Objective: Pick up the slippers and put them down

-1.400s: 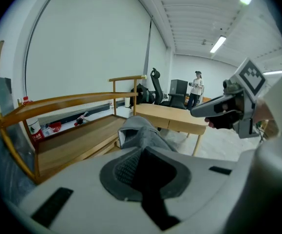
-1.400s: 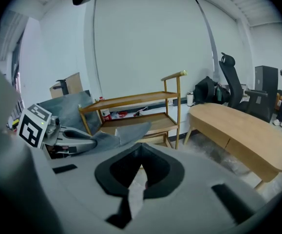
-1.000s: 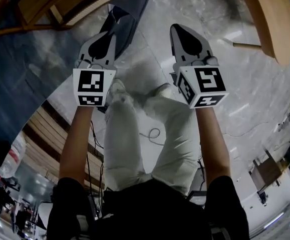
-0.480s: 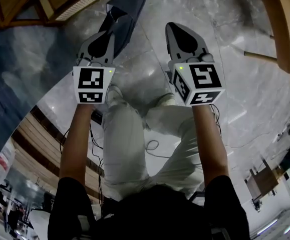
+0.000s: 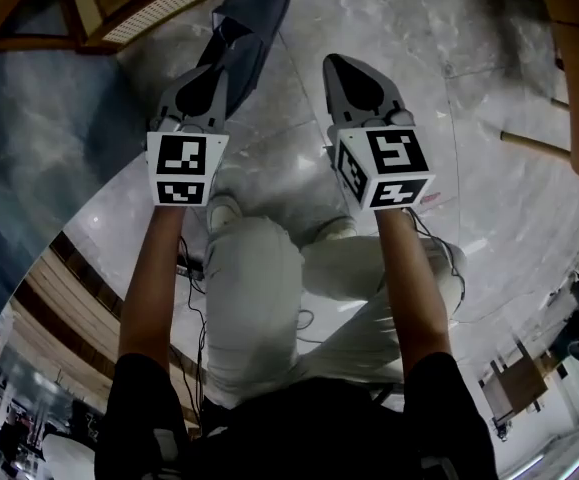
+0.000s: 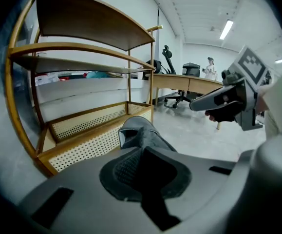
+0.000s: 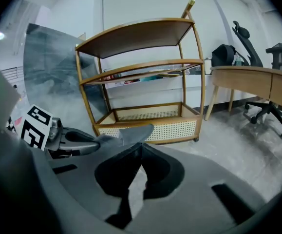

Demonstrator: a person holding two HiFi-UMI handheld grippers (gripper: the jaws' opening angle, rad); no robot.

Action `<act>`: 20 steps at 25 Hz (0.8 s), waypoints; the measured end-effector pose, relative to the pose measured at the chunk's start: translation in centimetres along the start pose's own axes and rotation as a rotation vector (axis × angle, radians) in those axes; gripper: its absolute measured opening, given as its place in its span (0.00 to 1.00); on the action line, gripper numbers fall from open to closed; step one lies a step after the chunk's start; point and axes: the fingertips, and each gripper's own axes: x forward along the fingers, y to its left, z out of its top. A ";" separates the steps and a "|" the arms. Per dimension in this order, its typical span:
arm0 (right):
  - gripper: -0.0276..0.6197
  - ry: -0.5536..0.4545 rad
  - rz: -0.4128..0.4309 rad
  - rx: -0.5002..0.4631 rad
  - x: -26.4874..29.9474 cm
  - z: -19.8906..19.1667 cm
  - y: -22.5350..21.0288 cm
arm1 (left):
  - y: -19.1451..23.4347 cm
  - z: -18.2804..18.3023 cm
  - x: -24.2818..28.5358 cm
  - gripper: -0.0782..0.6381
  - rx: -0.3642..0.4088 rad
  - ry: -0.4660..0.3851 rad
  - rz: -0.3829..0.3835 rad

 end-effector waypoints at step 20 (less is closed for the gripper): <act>0.04 0.028 0.048 0.025 8.0 -8.1 -0.3 | 1.8 -9.5 6.1 0.13 -0.014 0.046 0.027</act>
